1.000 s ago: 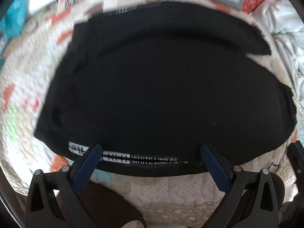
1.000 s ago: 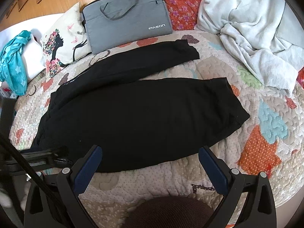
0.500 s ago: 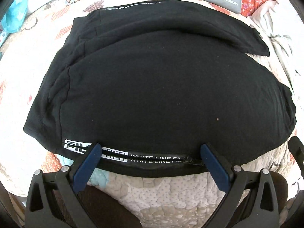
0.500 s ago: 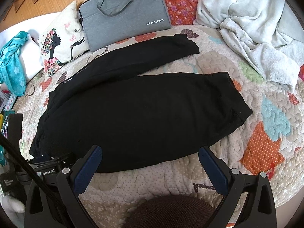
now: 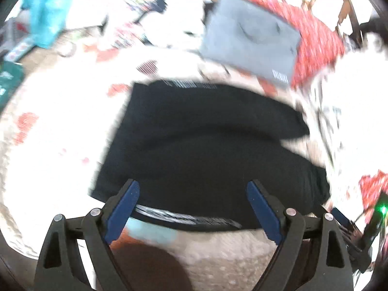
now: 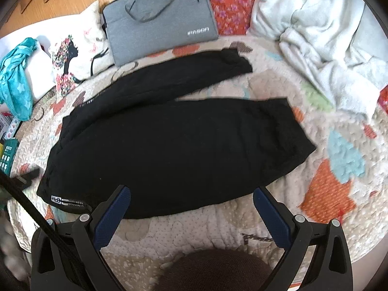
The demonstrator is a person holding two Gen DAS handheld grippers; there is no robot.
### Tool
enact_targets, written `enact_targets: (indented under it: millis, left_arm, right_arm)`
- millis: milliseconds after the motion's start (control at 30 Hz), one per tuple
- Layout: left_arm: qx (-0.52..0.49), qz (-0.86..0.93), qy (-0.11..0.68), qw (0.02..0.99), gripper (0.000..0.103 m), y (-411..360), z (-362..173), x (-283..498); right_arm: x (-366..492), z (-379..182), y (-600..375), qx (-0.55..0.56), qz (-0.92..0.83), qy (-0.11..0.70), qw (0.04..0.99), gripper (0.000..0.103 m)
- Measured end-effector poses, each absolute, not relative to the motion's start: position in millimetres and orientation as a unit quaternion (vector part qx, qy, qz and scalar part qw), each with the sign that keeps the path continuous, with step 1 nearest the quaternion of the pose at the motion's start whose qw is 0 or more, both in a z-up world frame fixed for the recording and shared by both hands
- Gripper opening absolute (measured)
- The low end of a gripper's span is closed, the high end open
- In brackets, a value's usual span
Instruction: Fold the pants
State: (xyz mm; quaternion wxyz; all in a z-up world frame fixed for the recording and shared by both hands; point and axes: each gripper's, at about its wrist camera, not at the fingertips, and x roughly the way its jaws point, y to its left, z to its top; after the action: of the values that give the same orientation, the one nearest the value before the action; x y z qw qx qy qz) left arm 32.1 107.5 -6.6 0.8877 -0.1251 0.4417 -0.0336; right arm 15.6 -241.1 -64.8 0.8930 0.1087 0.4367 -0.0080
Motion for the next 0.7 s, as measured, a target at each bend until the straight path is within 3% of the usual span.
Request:
enact_targets:
  millis: [100, 167, 233, 333, 500, 700]
  left_arm:
    - [-0.136, -0.014, 0.435, 0.89, 0.09, 151, 8, 46]
    - [-0.15, 0.002, 0.441, 0.885, 0.085, 179, 5, 53]
    - [-0.17, 0.001, 0.454, 0.875, 0.062, 196, -5, 66]
    - [-0.213, -0.003, 0.49, 0.845, 0.038, 212, -34, 92]
    - [-0.233, -0.015, 0.532, 0.814, 0.036, 199, -74, 133]
    - [-0.206, -0.028, 0.56, 0.802, 0.036, 180, -99, 190]
  right_arm:
    - [-2, -24, -238, 0.076, -0.035, 0.364, 0.928, 0.103]
    - [-12, -4, -230, 0.053, -0.038, 0.307, 0.949, 0.103]
    - [-9, 2, -221, 0.044, 0.009, 0.291, 0.956, 0.103]
    - [16, -15, -209, 0.071, 0.065, 0.35, 0.932, 0.103]
    - [43, -59, -194, 0.088, 0.067, 0.414, 0.903, 0.094]
    - [51, -77, -186, 0.06, 0.068, 0.443, 0.892, 0.093]
